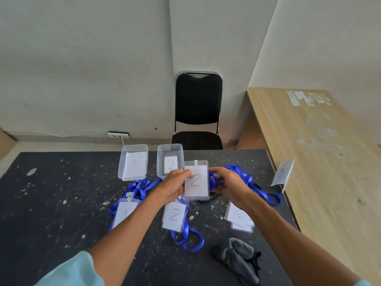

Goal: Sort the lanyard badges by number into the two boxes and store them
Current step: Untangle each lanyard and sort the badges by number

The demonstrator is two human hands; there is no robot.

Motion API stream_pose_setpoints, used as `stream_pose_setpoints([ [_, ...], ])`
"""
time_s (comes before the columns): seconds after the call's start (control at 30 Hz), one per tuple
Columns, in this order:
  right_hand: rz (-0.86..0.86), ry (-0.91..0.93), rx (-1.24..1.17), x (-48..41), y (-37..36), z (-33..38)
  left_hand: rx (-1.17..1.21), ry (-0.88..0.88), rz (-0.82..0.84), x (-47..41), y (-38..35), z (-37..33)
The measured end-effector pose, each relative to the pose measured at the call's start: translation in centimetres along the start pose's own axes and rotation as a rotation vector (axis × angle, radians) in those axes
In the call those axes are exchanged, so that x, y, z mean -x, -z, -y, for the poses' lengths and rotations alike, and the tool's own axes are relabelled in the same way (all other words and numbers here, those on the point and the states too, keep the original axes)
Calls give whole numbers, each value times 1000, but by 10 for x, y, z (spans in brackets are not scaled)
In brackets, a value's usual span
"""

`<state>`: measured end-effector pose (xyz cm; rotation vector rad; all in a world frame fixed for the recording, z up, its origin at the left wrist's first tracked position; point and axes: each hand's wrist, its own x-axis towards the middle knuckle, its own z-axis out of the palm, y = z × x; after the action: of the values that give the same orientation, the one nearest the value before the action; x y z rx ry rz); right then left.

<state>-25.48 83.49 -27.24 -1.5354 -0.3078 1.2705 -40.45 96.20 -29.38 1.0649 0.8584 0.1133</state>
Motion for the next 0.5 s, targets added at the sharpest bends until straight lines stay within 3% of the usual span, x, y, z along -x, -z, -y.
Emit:
stream_pose_setpoints([
  [0.13, 101, -85, 172, -5, -6, -13, 29, -13, -9, 4, 9, -12],
  [0.23, 83, -68, 490, -4, -19, -20, -51, -43, -63, 5, 21, -10],
  [0.37, 46, -67, 512, -7, -37, -33, -348, -29, -176, 4, 44, 12],
  [0.5, 41, -96, 589, -17, -61, -59, -404, 2, -269, 8, 59, 43],
])
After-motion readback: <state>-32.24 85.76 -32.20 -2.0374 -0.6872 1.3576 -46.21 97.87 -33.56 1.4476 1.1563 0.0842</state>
